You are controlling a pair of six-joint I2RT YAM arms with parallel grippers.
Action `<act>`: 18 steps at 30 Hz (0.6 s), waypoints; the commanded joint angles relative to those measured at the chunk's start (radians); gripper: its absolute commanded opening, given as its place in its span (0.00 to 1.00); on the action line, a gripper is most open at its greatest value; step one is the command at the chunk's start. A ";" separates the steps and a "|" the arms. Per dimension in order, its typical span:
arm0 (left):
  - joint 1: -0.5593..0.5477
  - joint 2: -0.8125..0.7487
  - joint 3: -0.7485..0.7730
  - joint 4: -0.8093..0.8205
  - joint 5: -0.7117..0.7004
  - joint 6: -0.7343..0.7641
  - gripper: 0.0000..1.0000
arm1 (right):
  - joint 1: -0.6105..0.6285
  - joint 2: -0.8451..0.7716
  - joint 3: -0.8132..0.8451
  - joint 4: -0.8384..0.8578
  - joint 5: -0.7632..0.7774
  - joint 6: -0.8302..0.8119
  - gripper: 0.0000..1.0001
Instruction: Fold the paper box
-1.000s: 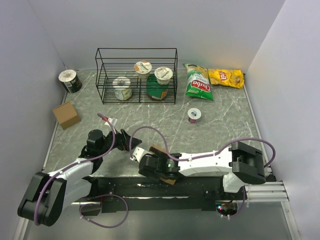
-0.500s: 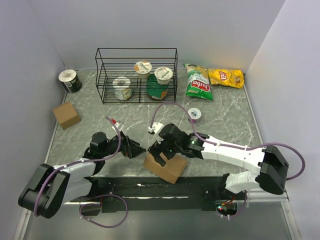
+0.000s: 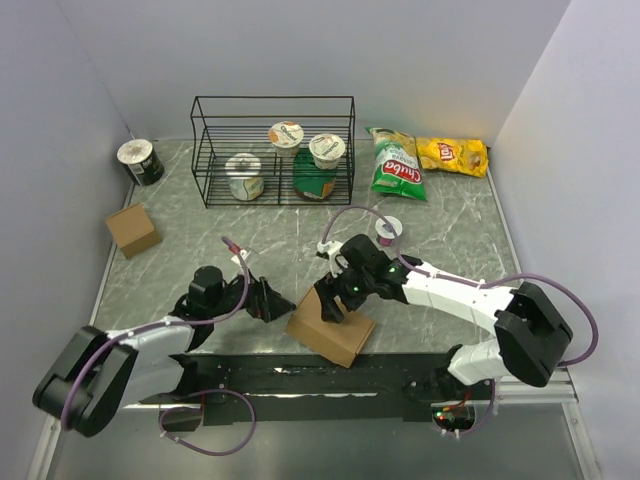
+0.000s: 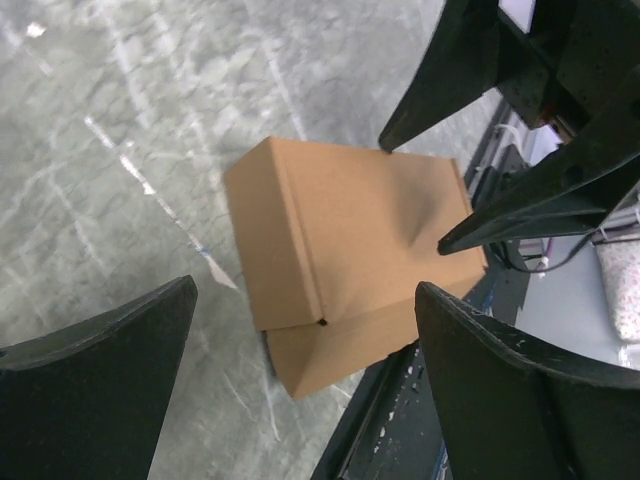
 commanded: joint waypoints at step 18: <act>0.001 0.148 0.155 -0.034 -0.074 -0.167 0.96 | 0.129 -0.011 -0.016 0.036 0.209 -0.096 1.00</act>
